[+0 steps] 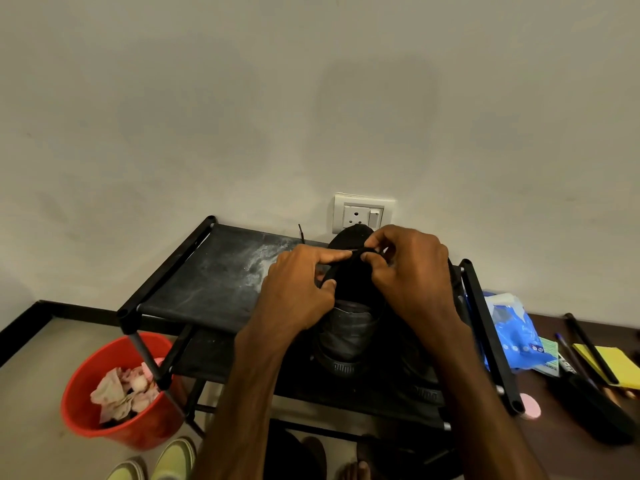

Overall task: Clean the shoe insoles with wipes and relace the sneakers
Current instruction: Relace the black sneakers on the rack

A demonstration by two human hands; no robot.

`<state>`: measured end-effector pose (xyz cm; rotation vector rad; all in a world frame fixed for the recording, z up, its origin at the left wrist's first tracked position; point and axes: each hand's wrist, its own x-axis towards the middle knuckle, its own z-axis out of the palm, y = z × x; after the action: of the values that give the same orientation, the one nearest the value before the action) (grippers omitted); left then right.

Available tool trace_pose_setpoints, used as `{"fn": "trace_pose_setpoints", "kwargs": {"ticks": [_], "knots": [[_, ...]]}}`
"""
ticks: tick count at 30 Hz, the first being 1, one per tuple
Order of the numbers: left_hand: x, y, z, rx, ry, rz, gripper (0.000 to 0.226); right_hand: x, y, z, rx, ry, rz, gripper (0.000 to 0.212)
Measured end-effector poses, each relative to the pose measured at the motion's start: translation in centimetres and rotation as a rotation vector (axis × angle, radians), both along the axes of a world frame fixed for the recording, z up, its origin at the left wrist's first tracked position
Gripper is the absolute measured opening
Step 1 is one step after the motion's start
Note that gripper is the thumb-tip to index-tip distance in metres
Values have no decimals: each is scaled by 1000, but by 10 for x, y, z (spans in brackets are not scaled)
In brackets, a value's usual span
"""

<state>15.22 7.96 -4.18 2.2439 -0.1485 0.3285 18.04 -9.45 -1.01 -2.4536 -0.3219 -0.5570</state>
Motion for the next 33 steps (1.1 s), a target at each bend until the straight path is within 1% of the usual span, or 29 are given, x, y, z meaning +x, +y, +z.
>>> {"fn": "trace_pose_setpoints", "kwargs": {"ticks": [3, 5, 10, 12, 15, 17, 19, 24, 26, 33], "knots": [[-1, 2, 3, 15, 22, -6, 55, -1, 2, 0, 77, 23, -47, 12], [1, 0, 5, 31, 17, 10, 50, 0, 2, 1, 103, 45, -43, 13], [11, -14, 0, -20, -133, 193, 28, -2, 1, 4, 79, 50, 36, 16], [14, -17, -4, -39, -197, 233, 21, -4, 0, 4, 58, 72, 79, 25], [14, -18, -6, -56, -249, 269, 16, -4, -2, 1, -75, 156, 126, 50], [12, -18, -7, -62, -262, 275, 14, -5, 0, 0, -141, 188, 133, 54], [11, -18, -7, -61, -272, 276, 13, -6, 1, 1, -136, 189, 123, 49], [11, -13, -6, -97, -262, 324, 12, -5, 2, 2, -85, 166, 111, 24], [12, -10, -5, -84, -257, 308, 12, -4, 4, 1, -75, 161, 86, 17], [14, -9, -8, -71, -255, 249, 10, -2, 7, 3, -52, 105, 48, 8]]}}
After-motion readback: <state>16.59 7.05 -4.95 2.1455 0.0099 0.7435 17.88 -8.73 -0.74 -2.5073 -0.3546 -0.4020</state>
